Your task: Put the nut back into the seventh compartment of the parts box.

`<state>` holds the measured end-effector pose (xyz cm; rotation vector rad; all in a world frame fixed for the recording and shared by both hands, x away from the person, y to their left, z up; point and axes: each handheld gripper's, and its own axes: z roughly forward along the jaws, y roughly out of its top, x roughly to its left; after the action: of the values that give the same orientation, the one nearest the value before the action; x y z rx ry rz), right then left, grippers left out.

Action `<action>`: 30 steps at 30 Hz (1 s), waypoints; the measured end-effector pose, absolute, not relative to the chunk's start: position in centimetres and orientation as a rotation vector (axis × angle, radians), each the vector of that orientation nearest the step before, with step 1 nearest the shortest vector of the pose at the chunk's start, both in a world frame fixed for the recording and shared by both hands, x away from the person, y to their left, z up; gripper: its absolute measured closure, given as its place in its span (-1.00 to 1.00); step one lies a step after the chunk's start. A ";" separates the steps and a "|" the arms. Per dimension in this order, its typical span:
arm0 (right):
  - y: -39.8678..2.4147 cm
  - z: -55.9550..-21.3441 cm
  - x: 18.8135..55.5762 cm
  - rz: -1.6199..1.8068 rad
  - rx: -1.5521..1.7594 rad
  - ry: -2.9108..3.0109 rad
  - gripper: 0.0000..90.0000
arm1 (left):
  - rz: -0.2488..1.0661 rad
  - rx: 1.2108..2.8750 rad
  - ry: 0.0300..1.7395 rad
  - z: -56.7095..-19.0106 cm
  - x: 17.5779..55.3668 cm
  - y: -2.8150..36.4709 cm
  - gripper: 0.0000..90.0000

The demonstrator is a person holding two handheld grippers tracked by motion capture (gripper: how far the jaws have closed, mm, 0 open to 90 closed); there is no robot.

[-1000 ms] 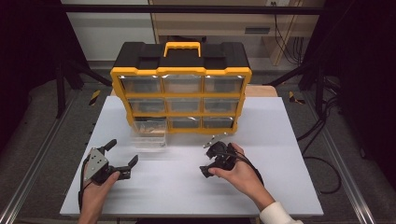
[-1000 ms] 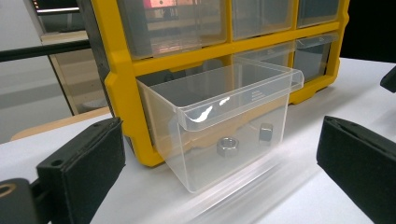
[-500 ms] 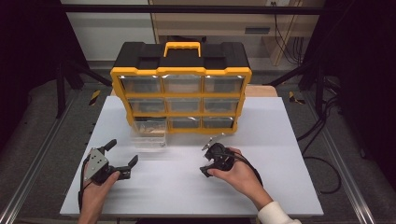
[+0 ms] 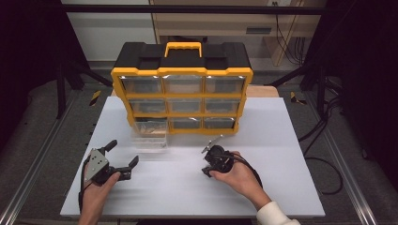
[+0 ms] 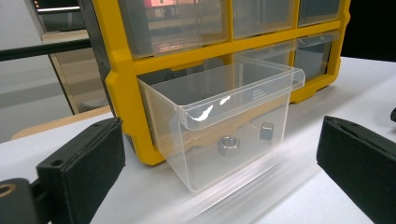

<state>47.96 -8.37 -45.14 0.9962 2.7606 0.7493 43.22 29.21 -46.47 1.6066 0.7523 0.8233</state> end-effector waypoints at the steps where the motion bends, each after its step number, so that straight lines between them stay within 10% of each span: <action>1: -8.4 -45.2 48.0 0.749 0.999 2.764 0.30 | 0.824 1.608 0.751 -46.5 43.2 29.2 -0.98; 30: -8.4 -45.7 48.3 0.764 0.957 2.776 0.50 | 0.824 1.604 0.754 -46.5 43.2 29.2 -0.98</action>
<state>48.28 -8.44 -45.68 0.9568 2.7759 0.7636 43.22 29.23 -46.47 1.6037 0.7541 0.8243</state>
